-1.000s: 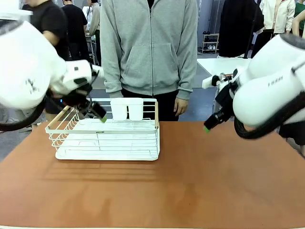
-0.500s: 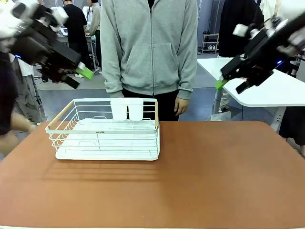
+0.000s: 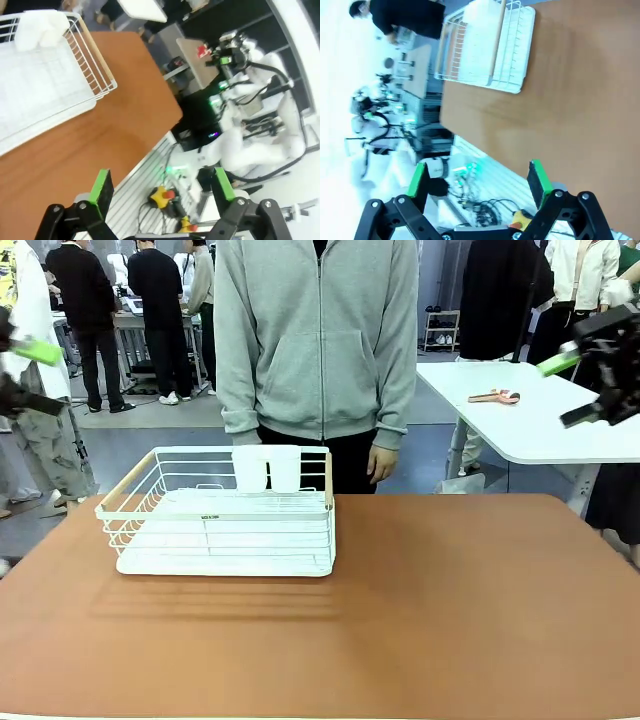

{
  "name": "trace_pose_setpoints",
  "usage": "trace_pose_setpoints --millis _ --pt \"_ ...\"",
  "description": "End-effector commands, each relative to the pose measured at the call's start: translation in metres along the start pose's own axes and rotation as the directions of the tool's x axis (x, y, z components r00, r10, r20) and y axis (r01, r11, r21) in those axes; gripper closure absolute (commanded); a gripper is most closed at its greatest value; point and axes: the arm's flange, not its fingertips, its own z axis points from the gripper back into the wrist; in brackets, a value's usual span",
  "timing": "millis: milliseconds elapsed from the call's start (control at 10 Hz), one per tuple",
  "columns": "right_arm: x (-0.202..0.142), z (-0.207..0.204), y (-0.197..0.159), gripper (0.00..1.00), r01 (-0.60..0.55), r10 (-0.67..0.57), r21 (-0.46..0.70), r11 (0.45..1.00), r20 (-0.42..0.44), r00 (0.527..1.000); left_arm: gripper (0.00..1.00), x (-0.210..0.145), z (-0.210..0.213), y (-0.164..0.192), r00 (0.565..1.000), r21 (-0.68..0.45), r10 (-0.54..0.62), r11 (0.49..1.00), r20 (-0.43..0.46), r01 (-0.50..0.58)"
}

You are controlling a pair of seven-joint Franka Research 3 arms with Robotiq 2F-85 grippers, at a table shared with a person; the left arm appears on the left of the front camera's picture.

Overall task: Clean the table.
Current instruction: Pick up the Lint Roller when the human hands it over.

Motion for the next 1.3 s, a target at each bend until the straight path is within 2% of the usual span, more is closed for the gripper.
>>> trace_pose_setpoints --millis 0,100,300,400,600,700,1000,1200 --pt "0.008 0.028 -0.043 0.00 0.115 -0.120 0.119 0.986 0.036 0.992 0.00 -0.040 0.027 0.029 0.995 -0.125 0.062 0.991 0.082 -0.052" --pt "0.009 0.045 -0.067 0.00 0.160 -0.173 0.168 0.973 0.064 0.983 0.00 -0.050 0.049 0.049 0.985 -0.148 0.104 0.986 0.141 -0.083" --pt "0.007 0.076 -0.104 0.00 0.217 -0.244 0.244 0.945 0.086 0.966 0.00 -0.074 0.082 0.090 0.966 -0.162 0.180 0.975 0.184 -0.151" --pt "0.004 0.084 -0.116 0.00 0.234 -0.267 0.245 0.941 0.109 0.958 0.00 -0.081 0.093 0.098 0.967 -0.177 0.120 0.981 0.225 -0.081" --pt "-0.006 0.107 -0.146 0.00 0.249 -0.287 0.251 0.935 0.128 0.949 0.00 -0.104 0.114 0.116 0.975 -0.173 0.141 0.979 0.174 -0.111" --pt "-0.009 0.113 -0.156 0.00 0.268 -0.312 0.262 0.927 0.143 0.939 0.00 -0.109 0.123 0.123 0.967 -0.199 0.159 0.973 0.202 -0.118" --pt "-0.006 0.099 -0.170 0.00 0.282 -0.312 0.235 0.930 0.105 0.944 0.00 -0.100 0.115 0.135 0.962 -0.192 0.198 0.968 0.186 -0.162" --pt "-0.015 0.110 -0.168 0.00 0.304 -0.341 0.245 0.921 0.128 0.931 0.00 -0.113 0.116 0.131 0.957 -0.199 0.202 0.967 0.206 -0.161"
